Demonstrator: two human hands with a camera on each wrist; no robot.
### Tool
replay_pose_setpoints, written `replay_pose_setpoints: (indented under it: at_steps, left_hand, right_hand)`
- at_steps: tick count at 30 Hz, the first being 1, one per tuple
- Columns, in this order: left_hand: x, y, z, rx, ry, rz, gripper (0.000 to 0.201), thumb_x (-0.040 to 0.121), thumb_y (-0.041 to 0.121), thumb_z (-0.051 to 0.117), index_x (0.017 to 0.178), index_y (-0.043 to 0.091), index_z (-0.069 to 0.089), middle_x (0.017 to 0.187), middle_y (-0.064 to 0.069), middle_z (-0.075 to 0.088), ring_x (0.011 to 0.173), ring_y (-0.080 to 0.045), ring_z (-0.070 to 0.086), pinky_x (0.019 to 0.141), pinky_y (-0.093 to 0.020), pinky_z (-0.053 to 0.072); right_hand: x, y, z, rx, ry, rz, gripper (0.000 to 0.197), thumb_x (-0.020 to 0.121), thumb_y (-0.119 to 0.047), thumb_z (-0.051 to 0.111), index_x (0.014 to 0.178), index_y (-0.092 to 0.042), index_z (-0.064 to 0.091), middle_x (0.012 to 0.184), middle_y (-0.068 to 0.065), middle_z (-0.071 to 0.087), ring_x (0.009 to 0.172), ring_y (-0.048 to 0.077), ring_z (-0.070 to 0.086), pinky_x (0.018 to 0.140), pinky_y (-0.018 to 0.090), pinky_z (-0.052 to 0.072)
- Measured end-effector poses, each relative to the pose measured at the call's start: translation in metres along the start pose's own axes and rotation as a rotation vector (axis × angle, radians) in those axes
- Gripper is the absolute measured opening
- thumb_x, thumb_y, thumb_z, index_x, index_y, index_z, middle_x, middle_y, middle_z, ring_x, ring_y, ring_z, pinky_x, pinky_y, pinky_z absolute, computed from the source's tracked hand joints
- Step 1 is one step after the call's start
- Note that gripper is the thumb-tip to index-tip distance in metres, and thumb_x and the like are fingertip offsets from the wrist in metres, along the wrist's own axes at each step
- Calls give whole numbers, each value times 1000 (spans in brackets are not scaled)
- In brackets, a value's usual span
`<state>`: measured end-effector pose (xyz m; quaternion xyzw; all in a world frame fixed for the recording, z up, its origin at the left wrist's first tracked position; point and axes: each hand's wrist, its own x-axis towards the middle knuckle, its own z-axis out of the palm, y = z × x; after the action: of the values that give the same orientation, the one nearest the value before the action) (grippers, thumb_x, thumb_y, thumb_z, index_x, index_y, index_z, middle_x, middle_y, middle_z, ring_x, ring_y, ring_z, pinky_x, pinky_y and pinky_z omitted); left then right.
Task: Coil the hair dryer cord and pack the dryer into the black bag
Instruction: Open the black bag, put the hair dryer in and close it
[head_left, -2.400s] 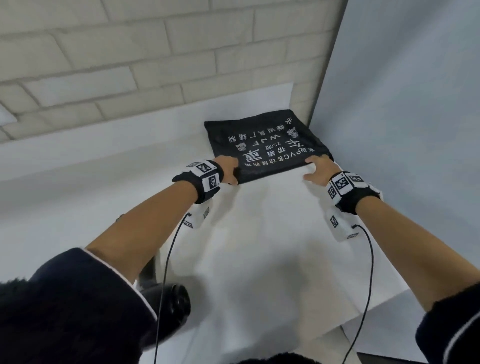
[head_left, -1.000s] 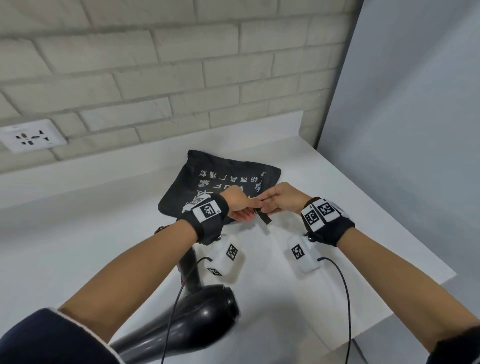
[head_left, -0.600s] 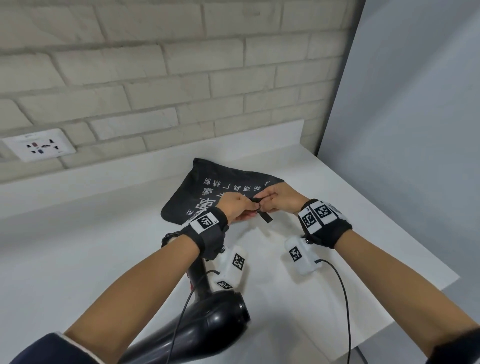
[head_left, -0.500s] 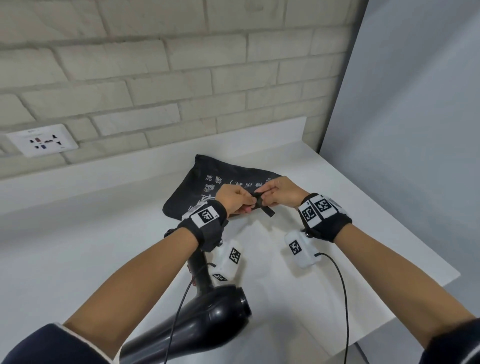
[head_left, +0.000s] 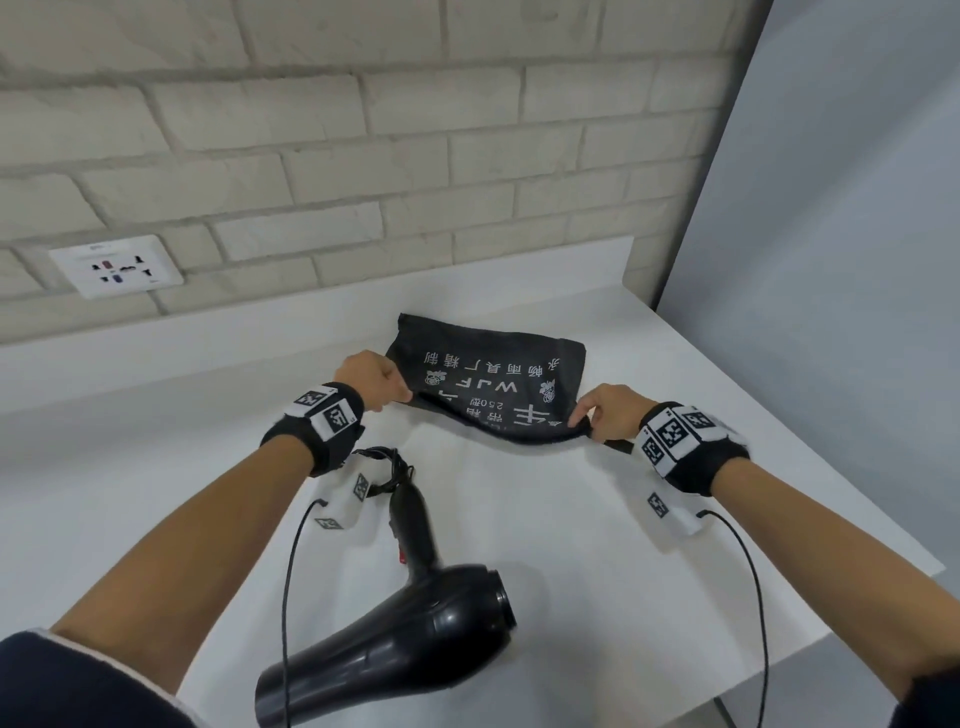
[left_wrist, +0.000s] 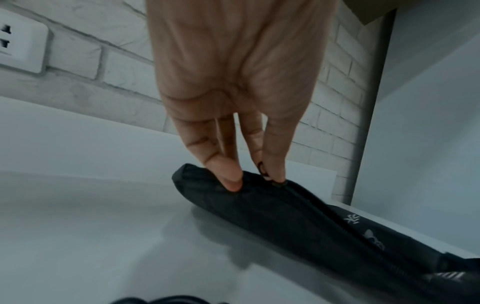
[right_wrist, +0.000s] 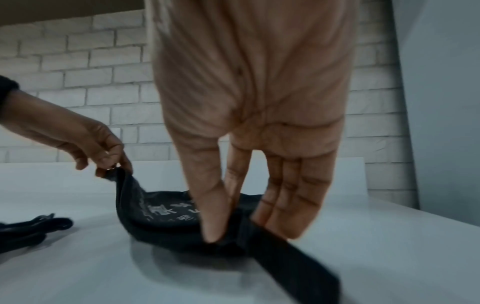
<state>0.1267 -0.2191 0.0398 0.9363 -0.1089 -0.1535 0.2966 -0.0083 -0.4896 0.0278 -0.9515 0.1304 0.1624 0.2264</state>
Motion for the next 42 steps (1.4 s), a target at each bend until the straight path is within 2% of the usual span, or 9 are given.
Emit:
replay_pose_setpoints:
  at_steps: [6,16,22,25,28,30,34,39,42]
  left_hand:
    - [-2,-1,10,-29,-9,79,20,75,17,71,60,16,57,64,-3,59,69,-21,57,75,-35,54]
    - [-1,-13,6,12,-8,74,21,77,21,70,62,16,56,68,-2,60,71,-22,57,75,-33,51]
    - [0,-38,-18,253,63,-69,21,82,19,64,90,0,65,102,-16,66,98,-32,60,81,-35,47]
    - [1,-48,-16,258,82,-56,16,81,14,63,68,7,57,99,-19,67,96,-34,61,79,-36,48]
    - [3,-51,-10,228,62,-47,18,78,8,62,63,9,52,95,-18,67,95,-36,63,82,-38,50]
    - [3,-52,-9,252,8,-46,6,76,6,63,78,7,57,104,-17,66,100,-34,60,85,-36,48]
    - [4,-58,-4,267,-88,15,25,72,10,72,91,10,54,115,-15,59,95,-28,55,79,-30,41]
    - [11,-58,3,408,-155,76,41,72,14,73,112,11,61,120,-12,60,109,-29,56,93,-32,42]
    - [15,-62,1,484,-208,76,37,75,16,72,111,12,65,118,-10,63,109,-27,58,95,-32,44]
  right_hand:
    - [13,-19,29,-208,6,-9,33,70,-21,76,102,-15,68,112,9,51,105,25,55,88,29,46]
    - [14,-14,32,-276,49,50,24,74,-14,70,94,-2,68,96,7,45,83,23,49,72,29,42]
    - [16,0,13,-264,38,88,22,75,-20,72,91,-6,71,95,7,45,91,26,53,70,25,39]
    - [19,-9,11,-175,-9,16,17,76,-14,71,85,1,71,86,11,57,82,25,56,57,19,38]
    - [25,-16,18,-147,26,-44,12,74,-8,65,72,4,67,78,12,61,82,29,61,64,26,43]
    - [27,-18,22,-142,31,-73,12,72,-10,64,71,2,67,78,7,60,78,24,58,65,27,43]
    - [20,-21,29,-232,43,-146,33,76,-22,67,51,-17,46,82,4,55,77,18,50,68,27,39]
    - [15,-23,35,-140,170,-278,17,80,-6,55,72,-15,43,82,1,49,75,20,45,66,26,33]
    - [15,-21,36,-126,243,-380,27,74,9,41,78,-18,41,80,1,46,72,30,47,61,32,33]
